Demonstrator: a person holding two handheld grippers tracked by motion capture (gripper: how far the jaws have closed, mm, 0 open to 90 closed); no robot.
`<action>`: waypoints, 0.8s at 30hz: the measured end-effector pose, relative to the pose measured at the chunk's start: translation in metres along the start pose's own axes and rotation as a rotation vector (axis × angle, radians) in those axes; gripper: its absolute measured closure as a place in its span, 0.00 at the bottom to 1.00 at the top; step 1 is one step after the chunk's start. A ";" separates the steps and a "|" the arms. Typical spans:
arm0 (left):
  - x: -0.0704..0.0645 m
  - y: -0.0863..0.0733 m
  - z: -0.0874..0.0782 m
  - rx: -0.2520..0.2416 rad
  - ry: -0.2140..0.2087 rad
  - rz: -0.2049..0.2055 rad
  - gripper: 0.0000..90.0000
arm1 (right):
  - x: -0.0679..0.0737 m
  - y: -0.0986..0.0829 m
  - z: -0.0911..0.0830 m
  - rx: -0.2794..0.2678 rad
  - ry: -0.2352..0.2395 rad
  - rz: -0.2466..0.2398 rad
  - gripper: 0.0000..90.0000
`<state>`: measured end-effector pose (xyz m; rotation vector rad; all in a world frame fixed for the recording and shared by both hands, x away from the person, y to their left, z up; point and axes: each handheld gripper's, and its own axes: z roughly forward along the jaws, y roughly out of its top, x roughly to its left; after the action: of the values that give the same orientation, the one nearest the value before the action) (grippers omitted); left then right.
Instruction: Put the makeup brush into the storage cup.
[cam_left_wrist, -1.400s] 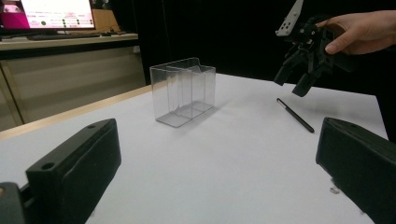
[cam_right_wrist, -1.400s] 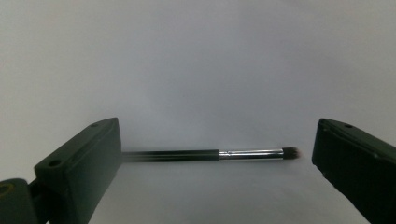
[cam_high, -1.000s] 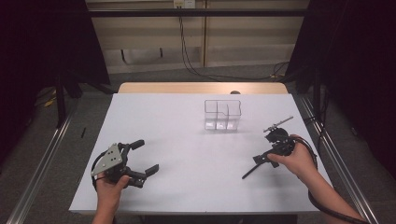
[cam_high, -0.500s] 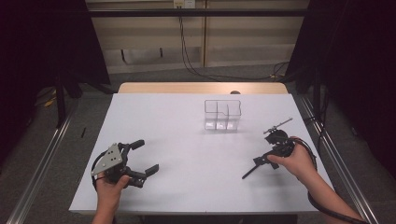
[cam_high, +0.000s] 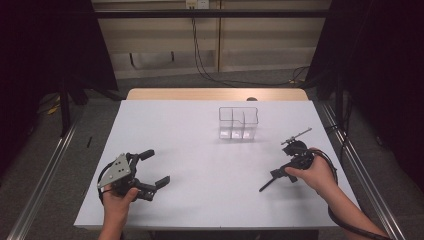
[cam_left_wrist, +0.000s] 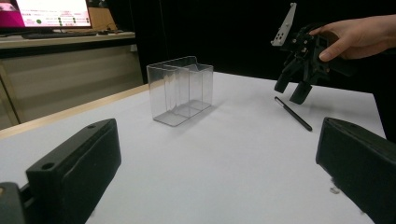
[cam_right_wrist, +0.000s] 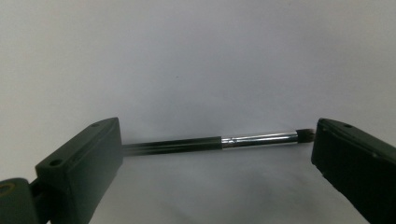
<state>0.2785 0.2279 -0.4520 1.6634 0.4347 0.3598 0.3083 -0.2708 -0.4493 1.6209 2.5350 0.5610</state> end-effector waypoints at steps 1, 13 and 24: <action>0.000 0.000 0.000 0.001 -0.001 -0.001 0.00 | 0.000 0.000 0.000 0.002 -0.002 0.001 0.01; 0.000 0.000 0.000 -0.001 -0.002 -0.002 0.00 | -0.001 -0.002 0.003 0.007 -0.006 0.023 0.01; 0.000 0.000 0.001 0.004 -0.003 0.000 0.00 | -0.001 -0.004 0.004 0.011 -0.004 0.025 0.01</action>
<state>0.2786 0.2272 -0.4518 1.6675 0.4332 0.3571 0.3067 -0.2723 -0.4546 1.6585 2.5226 0.5463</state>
